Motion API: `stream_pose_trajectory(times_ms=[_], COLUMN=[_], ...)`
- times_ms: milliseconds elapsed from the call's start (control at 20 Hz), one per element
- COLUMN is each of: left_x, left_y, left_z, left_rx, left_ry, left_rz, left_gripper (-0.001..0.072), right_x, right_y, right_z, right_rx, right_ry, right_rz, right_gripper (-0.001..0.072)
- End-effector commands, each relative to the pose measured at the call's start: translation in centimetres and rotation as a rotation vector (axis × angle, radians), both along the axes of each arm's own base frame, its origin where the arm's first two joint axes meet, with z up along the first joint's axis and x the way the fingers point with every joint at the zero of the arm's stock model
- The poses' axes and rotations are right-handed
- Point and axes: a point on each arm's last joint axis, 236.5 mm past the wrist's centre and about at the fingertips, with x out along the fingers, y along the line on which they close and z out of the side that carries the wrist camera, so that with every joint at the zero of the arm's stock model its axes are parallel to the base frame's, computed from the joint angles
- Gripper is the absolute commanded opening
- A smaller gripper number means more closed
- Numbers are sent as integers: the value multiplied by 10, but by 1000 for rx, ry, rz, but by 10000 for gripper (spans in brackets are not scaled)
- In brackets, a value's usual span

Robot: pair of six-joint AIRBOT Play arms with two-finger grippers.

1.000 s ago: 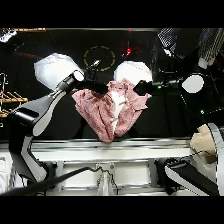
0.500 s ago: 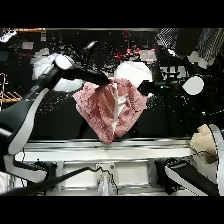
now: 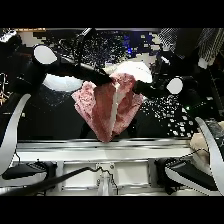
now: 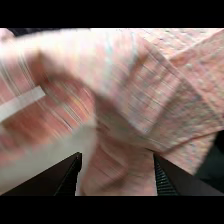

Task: Fold the clothes and pants, and hang the long-sleeved shirts on hangers.

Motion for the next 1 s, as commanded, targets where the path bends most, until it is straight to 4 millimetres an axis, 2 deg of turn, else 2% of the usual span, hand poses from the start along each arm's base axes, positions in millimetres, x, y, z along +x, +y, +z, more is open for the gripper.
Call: stream_pose_trajectory(times_ms=[0, 200, 400, 600, 750, 800, 850, 900, 950], left_x=[-27, -44, -47, -48, -39, -34, -31, -28, -23], left_y=[-13, -26, -23, -23, -19, -17, -13, -10, -6], left_z=[2, 4, 12, 16, 14, 13, 12, 12, 11], left_rx=[9, 8, 2, -2, 9, 16, 20, 22, 23], left_ry=[18, 21, 11, 2, -19, -26, -27, -28, -29], left_rz=[-74, -116, -115, -115, -86, -75, -65, -56, -43], left_gripper=[12, 12, 12, 12, 12, 12, 12, 12, 12], right_x=[14, 16, 10, 15, 10, 9, 6, 4, 1], right_y=[11, 7, -4, 0, 12, 12, 9, 5, -1], right_z=[3, 0, -23, -34, -44, -48, -54, -57, -59], right_rx=[77, 69, 2, 16, -15, -41, -72, -103, -136], right_ry=[-10, -7, 65, 85, 96, 98, 107, 115, 122], right_rz=[-116, -145, -154, -185, -142, -127, -115, -106, -93], right_gripper=[533, 532, 524, 507, 401, 387, 344, 256, 121])
